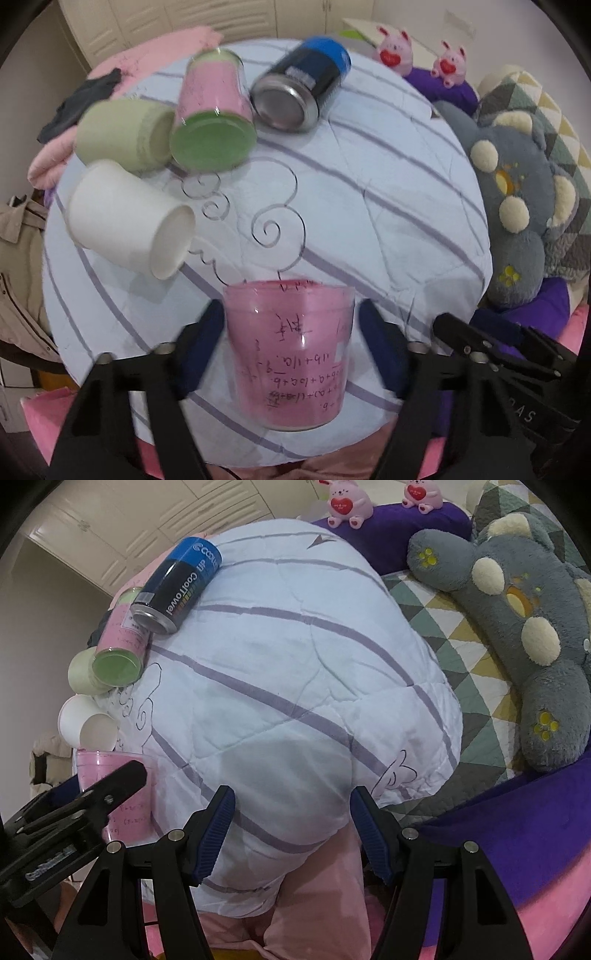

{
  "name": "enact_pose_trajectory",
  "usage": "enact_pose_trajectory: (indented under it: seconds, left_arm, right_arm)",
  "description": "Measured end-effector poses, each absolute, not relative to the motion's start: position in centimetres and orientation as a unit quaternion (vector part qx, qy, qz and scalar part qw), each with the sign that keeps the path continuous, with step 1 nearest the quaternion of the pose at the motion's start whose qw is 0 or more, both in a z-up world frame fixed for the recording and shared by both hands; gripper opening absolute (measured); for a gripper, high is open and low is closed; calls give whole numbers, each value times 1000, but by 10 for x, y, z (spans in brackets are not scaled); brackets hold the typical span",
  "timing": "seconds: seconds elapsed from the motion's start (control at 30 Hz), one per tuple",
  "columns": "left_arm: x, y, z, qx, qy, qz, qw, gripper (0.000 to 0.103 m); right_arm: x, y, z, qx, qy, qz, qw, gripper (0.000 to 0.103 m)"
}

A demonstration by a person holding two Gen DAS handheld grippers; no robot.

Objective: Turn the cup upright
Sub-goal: 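Lift the pink cup with the right gripper and rotate it rim-up, then lower the upright pink cup onto the table and open the right gripper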

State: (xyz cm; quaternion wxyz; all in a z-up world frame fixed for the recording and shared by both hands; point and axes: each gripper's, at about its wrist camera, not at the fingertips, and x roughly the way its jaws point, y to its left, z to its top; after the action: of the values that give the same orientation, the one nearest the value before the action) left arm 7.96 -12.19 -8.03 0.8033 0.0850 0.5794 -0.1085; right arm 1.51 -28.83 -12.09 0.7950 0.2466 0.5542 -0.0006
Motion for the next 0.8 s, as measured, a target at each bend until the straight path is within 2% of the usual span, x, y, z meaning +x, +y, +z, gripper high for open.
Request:
enact_pose_trajectory:
  seconds: [0.43,0.8]
  left_arm:
    - [80,-120,-77,79,576,-108,807,66]
    - [79,-121,-53,91,530,-107,836,66]
  right_arm:
    - [20,-289,-126,251,562,-1,788,66]
    - [22,-288,-119,252,554,-1,793,66]
